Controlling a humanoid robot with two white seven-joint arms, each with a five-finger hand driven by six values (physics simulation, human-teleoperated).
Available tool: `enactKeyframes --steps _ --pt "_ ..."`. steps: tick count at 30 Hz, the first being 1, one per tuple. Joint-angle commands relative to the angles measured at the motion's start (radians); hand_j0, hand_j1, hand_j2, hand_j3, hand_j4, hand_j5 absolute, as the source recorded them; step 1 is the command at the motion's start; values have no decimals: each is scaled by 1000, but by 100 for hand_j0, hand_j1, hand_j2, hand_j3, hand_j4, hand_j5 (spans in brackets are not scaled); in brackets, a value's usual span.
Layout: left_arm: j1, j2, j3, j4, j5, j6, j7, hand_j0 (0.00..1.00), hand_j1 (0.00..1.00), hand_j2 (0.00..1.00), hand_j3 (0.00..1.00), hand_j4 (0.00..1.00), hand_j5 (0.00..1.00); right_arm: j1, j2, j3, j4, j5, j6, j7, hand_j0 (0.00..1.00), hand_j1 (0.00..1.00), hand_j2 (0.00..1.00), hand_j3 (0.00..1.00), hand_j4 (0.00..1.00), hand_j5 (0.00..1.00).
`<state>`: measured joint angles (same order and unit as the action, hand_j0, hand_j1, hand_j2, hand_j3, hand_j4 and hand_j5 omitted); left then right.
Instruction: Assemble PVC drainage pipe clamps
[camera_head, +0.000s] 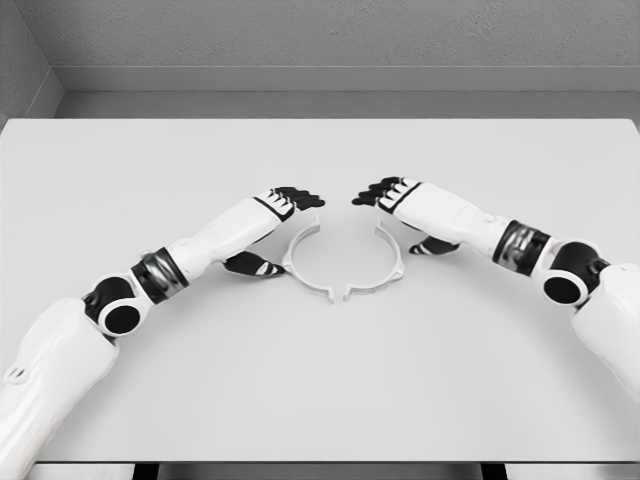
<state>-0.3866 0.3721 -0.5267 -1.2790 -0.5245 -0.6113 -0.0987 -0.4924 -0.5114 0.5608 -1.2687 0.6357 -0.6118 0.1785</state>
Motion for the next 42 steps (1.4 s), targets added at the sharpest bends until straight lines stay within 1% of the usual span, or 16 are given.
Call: enactKeyframes --steps 1,17,21,24,25,27,28,29,31,32,33,34,36,38,40,42 --pt "0 -5 1 0 1 0 1 100 100 100 100 100 100 0 10 5 2 -7 1 -1 100 100 100 100 100 100" --pt "2 -5 14 -11 -9 0 1 100 100 100 100 100 100 -20 47 19 19 -2 1 -1 100 100 100 100 100 100" --pt "-3 -2 25 0 -3 0 1 100 100 100 100 100 100 -44 37 8 65 -8 1 -7 100 100 100 100 100 100" --pt "-9 24 40 1 1 0 2 100 100 100 100 100 100 -91 11 -12 114 -13 1 -11 100 100 100 100 100 100" --pt "-14 27 40 1 1 0 2 100 100 100 100 100 100 -92 11 -33 109 -13 1 -11 100 100 100 100 100 100" --pt "-18 31 40 9 4 0 4 100 100 100 100 100 100 -92 -38 -116 95 -19 1 -8 100 100 100 100 100 100" --pt "-26 33 39 12 3 0 4 100 100 100 100 100 100 -89 -59 -157 77 -21 1 -5 100 100 100 100 100 100" --pt "-32 28 36 38 3 0 4 100 100 100 100 100 100 -77 -87 -214 48 -34 1 -4 100 100 100 100 100 100" --pt "-43 10 28 56 0 0 4 100 100 100 100 100 100 -75 -179 -231 17 -128 1 -4 100 100 100 100 100 100" --pt "-43 7 28 56 -2 0 4 100 100 100 100 100 100 -68 -212 -231 15 -172 1 -4 100 100 100 100 100 100" --pt "-43 -1 27 58 -5 0 4 100 100 100 100 100 100 -60 -228 -236 17 -180 1 -4 100 100 100 100 100 100" --pt "-43 -2 27 63 -6 0 4 100 100 100 100 100 100 -52 -236 -240 17 -180 1 -5 100 100 100 100 100 100" --pt "-43 -10 27 70 -9 0 2 100 100 100 100 100 100 -6 -240 -300 17 -180 1 -5 100 100 100 100 100 100" --pt "-43 -12 22 73 -9 0 1 100 100 100 100 100 100 55 -240 -358 5 -186 1 -5 100 100 100 100 100 100" --pt "-43 -13 17 73 -11 0 1 100 100 100 100 100 100 149 -233 -470 -49 -189 1 -7 100 100 100 100 100 100" --pt "-41 -19 16 73 -11 0 1 100 100 100 100 100 100 232 -223 -538 -101 -189 1 -10 100 100 100 100 100 100"
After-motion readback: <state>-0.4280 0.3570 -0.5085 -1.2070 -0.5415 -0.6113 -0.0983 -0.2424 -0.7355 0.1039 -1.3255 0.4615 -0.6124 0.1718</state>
